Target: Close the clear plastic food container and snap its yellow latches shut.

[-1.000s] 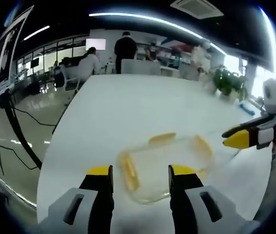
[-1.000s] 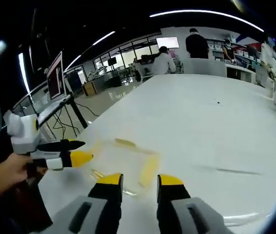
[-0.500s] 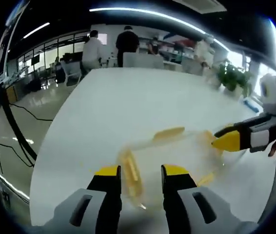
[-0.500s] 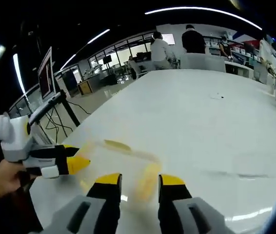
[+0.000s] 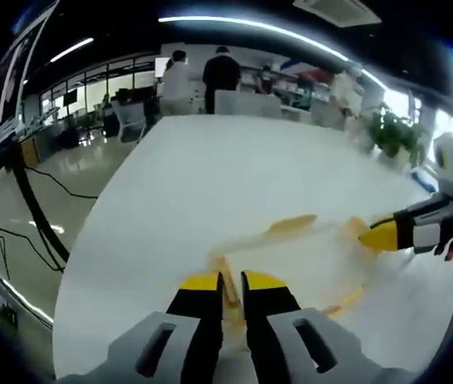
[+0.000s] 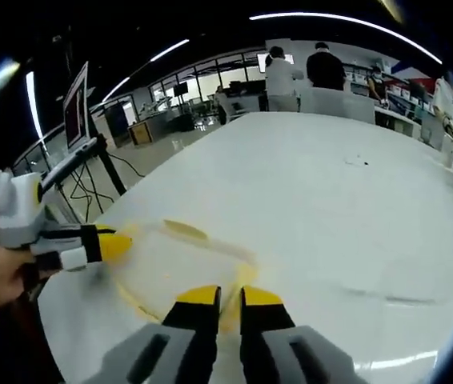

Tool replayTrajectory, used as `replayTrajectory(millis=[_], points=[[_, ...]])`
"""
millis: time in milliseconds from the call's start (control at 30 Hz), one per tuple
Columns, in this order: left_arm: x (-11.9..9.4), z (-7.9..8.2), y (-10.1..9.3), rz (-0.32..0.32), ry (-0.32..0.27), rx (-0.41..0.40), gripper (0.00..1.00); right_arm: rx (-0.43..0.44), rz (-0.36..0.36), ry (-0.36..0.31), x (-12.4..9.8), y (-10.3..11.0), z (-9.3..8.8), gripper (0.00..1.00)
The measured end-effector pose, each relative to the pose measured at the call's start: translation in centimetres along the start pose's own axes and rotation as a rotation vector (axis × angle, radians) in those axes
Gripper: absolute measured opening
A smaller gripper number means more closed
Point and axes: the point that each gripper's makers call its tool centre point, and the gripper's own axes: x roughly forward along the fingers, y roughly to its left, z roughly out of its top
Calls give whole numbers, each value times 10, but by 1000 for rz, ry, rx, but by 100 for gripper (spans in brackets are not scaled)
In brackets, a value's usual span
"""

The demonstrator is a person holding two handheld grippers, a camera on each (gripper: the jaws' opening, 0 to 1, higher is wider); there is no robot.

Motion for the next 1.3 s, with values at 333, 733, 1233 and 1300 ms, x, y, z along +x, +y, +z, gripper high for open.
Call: replayTrajectory(millis=[333, 733, 1233, 1300], points=[[-4, -1, -2, 26, 14, 3, 4, 27, 5, 1, -5, 1, -1, 3], [-24, 1, -9, 12, 23, -12, 4, -17, 23, -21, -23, 6, 8, 2], [-56, 9, -25, 30, 33, -23, 5, -47, 74, -43, -57, 12, 21, 2], [-59, 9, -31, 27, 39, -16, 5, -48, 72, -55, -62, 10, 24, 2]])
